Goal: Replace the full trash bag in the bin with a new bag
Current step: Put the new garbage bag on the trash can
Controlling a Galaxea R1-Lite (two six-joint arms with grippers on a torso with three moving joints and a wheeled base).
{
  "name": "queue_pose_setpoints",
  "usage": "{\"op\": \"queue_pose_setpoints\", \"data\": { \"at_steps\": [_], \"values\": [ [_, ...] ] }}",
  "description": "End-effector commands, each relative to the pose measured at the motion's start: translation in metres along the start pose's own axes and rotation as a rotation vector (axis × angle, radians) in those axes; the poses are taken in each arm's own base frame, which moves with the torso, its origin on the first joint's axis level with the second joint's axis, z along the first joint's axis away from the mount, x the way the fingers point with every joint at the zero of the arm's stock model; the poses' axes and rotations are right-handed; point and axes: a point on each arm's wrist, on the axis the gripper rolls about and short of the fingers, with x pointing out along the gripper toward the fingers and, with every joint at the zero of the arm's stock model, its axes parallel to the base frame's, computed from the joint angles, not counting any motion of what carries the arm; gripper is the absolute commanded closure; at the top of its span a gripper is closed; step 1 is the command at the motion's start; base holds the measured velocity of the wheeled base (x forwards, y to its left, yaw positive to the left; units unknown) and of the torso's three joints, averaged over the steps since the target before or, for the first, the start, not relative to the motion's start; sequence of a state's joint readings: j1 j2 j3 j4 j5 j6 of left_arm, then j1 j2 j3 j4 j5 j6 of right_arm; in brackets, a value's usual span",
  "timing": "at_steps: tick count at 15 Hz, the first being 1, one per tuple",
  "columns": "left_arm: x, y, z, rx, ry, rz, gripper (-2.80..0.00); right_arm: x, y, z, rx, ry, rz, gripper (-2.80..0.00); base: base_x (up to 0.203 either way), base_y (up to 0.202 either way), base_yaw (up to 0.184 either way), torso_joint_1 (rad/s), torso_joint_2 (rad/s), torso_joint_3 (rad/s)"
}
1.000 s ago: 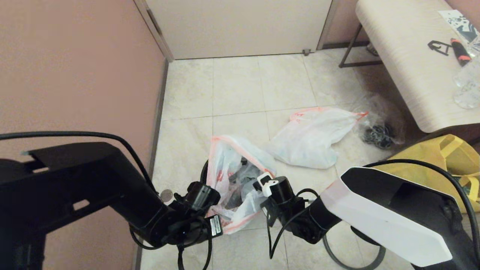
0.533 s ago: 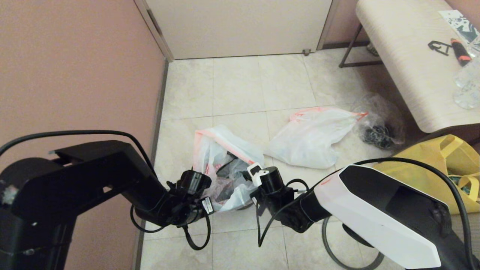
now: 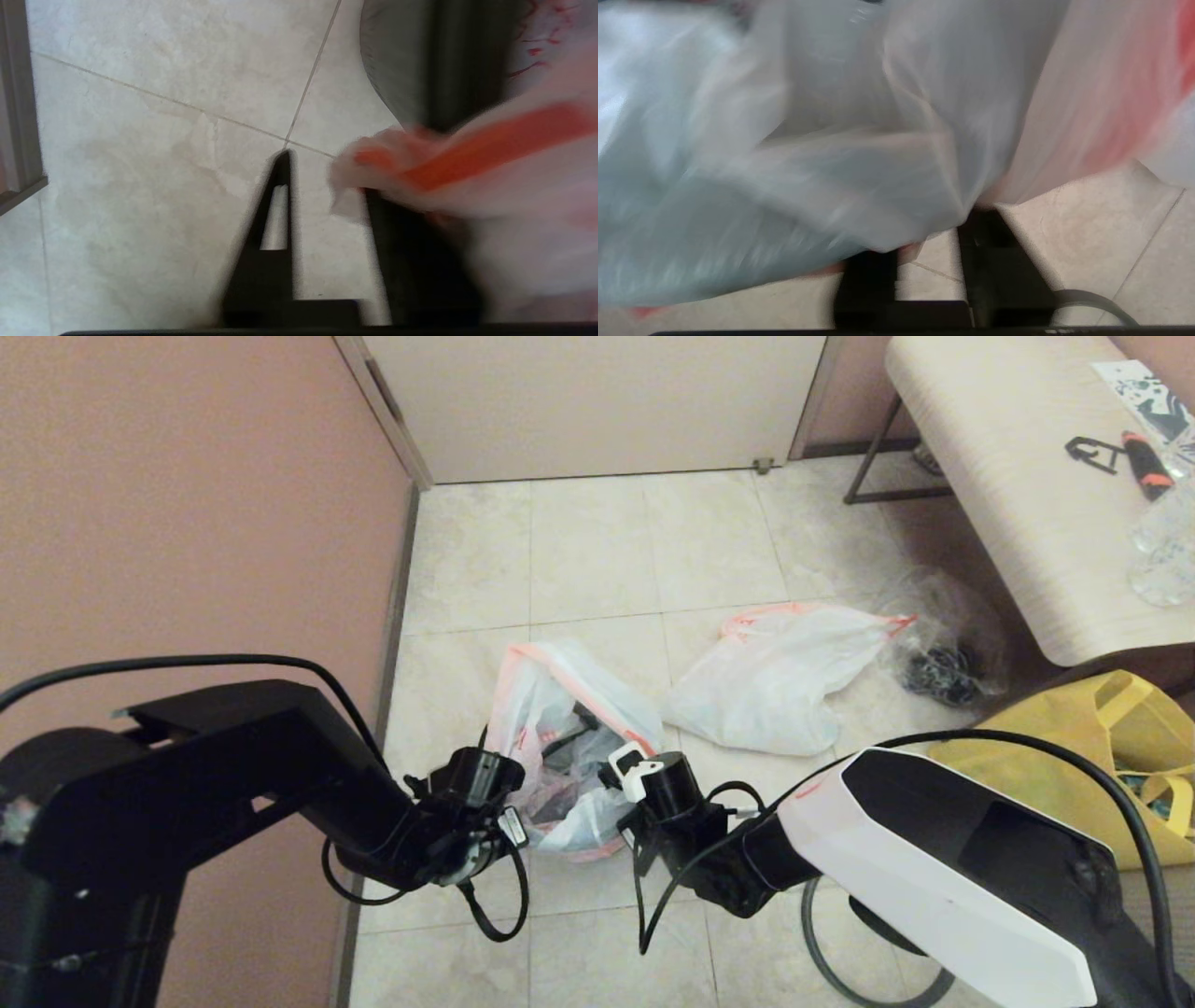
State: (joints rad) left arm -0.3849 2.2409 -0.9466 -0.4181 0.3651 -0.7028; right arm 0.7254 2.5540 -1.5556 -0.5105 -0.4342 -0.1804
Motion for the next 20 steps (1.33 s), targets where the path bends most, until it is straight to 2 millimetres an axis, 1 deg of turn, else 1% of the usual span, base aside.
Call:
{"op": "queue_pose_setpoints", "data": {
  "at_steps": [1, 3, 4, 6, 8, 9, 10, 11, 14, 16, 18, 20],
  "values": [
    [-0.005, 0.002, 0.0, -0.005, -0.004, -0.002, -2.8, -0.004, 0.002, 0.0, -0.003, 0.0, 0.006, -2.8, 0.0, 0.0, 0.0, 0.0, 0.0, 0.0],
    [-0.022, 0.009, -0.01, 0.021, 0.022, 0.003, -2.8, -0.016, 0.006, -0.003, -0.021, 0.019, 0.025, -2.8, 0.0, 0.0, 0.0, 0.0, 0.0, 0.0],
    [-0.034, 0.013, -0.013, 0.03, 0.029, -0.003, -2.8, -0.02, 0.007, -0.005, -0.029, 0.025, 0.031, -2.8, 0.0, 0.0, 0.0, 0.0, 0.0, 0.0],
    [-0.061, 0.02, -0.017, 0.029, 0.034, -0.03, -2.8, -0.021, 0.009, -0.007, -0.034, 0.028, 0.034, -2.8, 0.0, 0.0, 0.0, 0.0, 0.0, 0.0],
    [-0.092, 0.019, -0.018, 0.014, 0.015, -0.092, -2.8, -0.02, 0.01, -0.009, -0.036, 0.033, 0.033, -2.8, 0.0, 0.0, 0.0, 0.0, 0.0, 0.0],
    [-0.104, 0.015, -0.021, 0.013, 0.01, -0.127, -2.8, -0.019, 0.01, -0.011, -0.037, 0.037, 0.033, -2.8, 0.0, 0.0, 0.0, 0.0, 0.0, 0.0],
    [-0.105, 0.01, -0.019, 0.008, 0.002, -0.146, -2.8, -0.017, 0.01, -0.013, -0.038, 0.041, 0.032, -2.8, 0.0, 0.0, 0.0, 0.0, 0.0, 0.0],
    [-0.102, 0.002, -0.016, 0.003, -0.002, -0.155, -2.8, -0.017, 0.01, -0.013, -0.038, 0.042, 0.032, -2.8, 0.0, 0.0, 0.0, 0.0, 0.0, 0.0],
    [-0.101, -0.002, -0.017, -0.013, 0.003, -0.164, -2.8, -0.013, 0.013, -0.016, -0.041, 0.046, 0.034, -2.8, 0.0, 0.0, 0.0, 0.0, 0.0, 0.0],
    [-0.088, -0.01, -0.016, -0.016, 0.007, -0.16, -2.8, -0.009, 0.015, -0.02, -0.041, 0.047, 0.033, -2.8, 0.0, 0.0, 0.0, 0.0, 0.0, 0.0],
    [-0.067, -0.017, -0.019, -0.016, 0.017, -0.132, -2.8, -0.009, 0.016, -0.02, -0.033, 0.03, 0.031, -2.8, 0.0, 0.0, 0.0, 0.0, 0.0, 0.0],
    [-0.045, -0.016, -0.021, -0.018, 0.031, -0.093, -2.8, -0.008, 0.015, -0.018, -0.032, 0.027, 0.029, -2.8, 0.0, 0.0, 0.0, 0.0, 0.0, 0.0]
  ]
}}
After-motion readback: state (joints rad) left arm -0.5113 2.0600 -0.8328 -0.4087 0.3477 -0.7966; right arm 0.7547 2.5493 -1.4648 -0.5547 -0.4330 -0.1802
